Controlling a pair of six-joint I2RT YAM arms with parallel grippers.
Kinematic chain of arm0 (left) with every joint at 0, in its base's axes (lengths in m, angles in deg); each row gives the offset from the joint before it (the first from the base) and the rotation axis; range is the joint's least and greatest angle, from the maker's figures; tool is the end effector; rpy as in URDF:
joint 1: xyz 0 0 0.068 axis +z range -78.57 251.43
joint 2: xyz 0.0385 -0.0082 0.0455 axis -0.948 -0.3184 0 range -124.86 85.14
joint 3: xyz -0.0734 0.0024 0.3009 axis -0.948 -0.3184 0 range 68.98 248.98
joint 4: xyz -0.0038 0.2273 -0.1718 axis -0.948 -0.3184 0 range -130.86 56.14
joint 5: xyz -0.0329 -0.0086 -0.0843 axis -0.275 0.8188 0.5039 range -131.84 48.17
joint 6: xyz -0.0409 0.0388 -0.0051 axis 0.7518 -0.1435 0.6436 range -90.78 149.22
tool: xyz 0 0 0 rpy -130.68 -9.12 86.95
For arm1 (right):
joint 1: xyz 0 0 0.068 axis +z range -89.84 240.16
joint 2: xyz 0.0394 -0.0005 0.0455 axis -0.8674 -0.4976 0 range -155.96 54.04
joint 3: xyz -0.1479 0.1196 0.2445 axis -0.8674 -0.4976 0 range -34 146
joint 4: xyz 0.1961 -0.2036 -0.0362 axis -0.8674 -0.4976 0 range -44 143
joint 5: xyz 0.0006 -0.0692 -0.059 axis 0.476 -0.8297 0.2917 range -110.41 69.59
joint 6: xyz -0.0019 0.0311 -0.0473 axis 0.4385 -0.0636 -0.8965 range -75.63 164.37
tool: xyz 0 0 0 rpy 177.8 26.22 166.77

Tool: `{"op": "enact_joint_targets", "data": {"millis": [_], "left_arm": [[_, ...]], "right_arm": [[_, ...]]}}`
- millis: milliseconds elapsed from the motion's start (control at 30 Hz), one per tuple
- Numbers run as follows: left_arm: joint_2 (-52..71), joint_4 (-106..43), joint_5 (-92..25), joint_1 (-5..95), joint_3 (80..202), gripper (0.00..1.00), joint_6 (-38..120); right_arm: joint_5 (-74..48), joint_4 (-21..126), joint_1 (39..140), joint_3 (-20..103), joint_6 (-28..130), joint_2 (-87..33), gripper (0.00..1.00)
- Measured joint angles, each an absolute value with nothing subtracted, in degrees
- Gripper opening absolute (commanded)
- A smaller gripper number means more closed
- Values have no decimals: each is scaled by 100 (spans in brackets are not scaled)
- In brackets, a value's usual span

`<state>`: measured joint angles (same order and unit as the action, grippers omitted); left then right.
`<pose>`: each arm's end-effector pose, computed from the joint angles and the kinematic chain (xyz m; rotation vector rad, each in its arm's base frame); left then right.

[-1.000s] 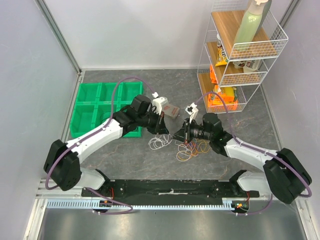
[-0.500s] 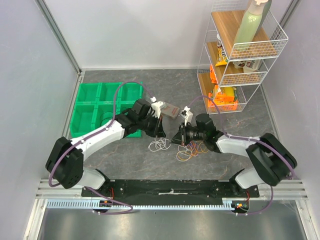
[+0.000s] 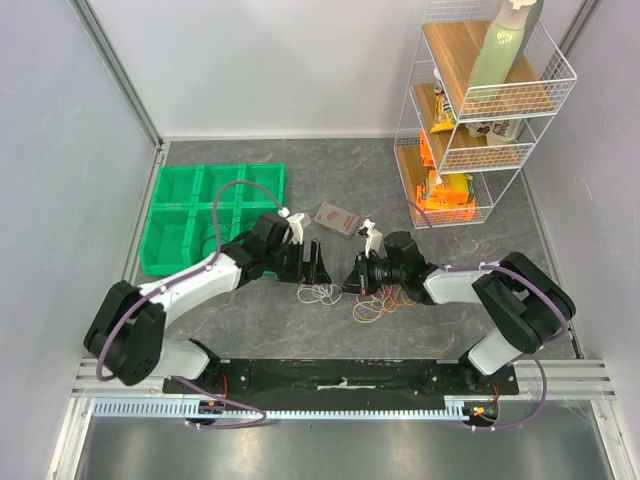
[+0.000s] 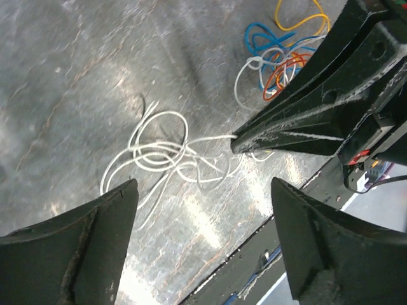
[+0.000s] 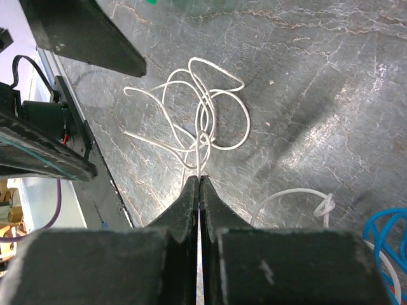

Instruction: Untangle the cables

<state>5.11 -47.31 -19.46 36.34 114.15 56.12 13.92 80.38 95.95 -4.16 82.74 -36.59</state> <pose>0.2343 -0.1832 0.2233 0.3745 2.5344 -0.9341 0.2275 0.1916 0.1504 -0.3370 2.3541 1.3394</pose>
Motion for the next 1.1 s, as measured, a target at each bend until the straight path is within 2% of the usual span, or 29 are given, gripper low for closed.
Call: {"op": "enact_joint_targets", "data": {"millis": [167,300,467,533,567,667,767,833,933,1000,1100], "left_arm": [[1031,-4854,-2235,3645,11170,95,5898],[908,-4834,-2228,3649,11170,96,5926],[52,-4740,-2224,3649,11214,84,5920],[-315,-4598,-2169,3647,11264,76,5924],[-412,-4517,-2075,3647,11321,68,5928],[-639,-4268,-2075,3645,11430,35,5957],[-807,-4226,-2172,3647,11450,4,5955],[-783,-4257,-2298,3647,11452,2,5942],[-604,-4381,-2523,3649,11452,1,5911],[-381,-4504,-2639,3649,11456,2,5876],[74,-4801,-2825,3693,11616,2,5791]], "right_arm": [[1352,8038,9606,-416,8274,-3665,2],[1322,8038,9632,-416,8274,-3689,3],[1319,8038,9632,-416,8274,-3687,6],[1319,8035,9632,-416,8274,-3685,9],[1319,8033,9632,-416,8274,-3676,11],[1311,8027,9632,-418,8276,-3604,23],[1252,7994,9632,-440,8248,-3442,46],[1156,7911,9634,-477,8178,-3252,59],[919,7749,9641,-566,8020,-2824,73],[751,7675,9643,-628,7922,-2489,80],[386,7600,9643,-803,7760,-1893,82]]}}
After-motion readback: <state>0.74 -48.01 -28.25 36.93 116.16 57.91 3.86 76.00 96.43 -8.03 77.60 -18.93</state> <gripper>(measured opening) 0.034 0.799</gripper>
